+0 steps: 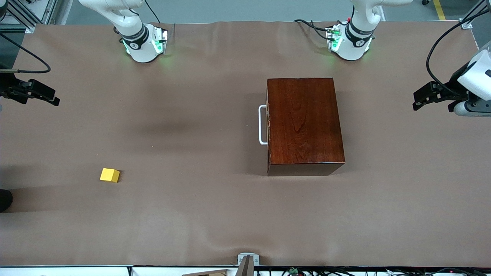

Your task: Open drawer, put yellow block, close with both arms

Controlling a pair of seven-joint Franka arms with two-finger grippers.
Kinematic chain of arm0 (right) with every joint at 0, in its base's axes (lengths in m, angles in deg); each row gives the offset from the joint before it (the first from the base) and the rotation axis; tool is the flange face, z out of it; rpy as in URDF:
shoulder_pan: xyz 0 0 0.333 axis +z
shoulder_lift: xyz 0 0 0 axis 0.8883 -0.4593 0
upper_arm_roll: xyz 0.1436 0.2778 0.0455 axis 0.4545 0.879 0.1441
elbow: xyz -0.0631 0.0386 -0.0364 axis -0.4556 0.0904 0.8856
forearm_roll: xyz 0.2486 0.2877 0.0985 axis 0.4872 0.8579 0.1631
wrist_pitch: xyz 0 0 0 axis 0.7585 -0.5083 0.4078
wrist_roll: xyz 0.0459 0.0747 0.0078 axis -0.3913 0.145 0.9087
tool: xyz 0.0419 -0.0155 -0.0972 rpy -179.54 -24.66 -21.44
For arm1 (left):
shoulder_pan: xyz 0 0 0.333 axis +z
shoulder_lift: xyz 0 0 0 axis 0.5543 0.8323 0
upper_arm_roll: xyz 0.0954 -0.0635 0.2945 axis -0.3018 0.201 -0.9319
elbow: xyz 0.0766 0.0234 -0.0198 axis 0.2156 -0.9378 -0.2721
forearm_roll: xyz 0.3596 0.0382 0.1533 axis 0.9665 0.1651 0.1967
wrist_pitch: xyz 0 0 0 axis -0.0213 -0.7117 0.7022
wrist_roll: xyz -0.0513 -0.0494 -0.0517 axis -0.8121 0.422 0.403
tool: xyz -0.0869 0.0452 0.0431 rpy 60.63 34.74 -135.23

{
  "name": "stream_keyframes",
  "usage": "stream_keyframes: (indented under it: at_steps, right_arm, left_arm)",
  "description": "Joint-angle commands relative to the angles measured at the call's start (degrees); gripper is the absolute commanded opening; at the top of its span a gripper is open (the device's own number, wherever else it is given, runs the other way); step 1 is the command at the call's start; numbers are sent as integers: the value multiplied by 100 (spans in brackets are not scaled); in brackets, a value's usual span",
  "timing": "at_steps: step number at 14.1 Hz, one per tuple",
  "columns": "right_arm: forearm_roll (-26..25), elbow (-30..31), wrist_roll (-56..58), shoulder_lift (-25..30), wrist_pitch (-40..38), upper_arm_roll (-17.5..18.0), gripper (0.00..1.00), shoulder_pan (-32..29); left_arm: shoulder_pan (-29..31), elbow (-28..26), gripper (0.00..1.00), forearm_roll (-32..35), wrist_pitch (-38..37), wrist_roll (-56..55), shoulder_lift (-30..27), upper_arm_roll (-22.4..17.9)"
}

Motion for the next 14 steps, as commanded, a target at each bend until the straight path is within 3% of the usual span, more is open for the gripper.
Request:
stream_keyframes:
  at_steps: [1,14]
  right_arm:
    - [-16,-33,54,14,-54,30,100,-21]
    - [-16,-42,54,23,-54,30,100,-21]
  left_arm:
    - [-33,14,100,-87,-111,-41,-85,-27]
    - [-59,296,100,-43,-112,-94,65,77]
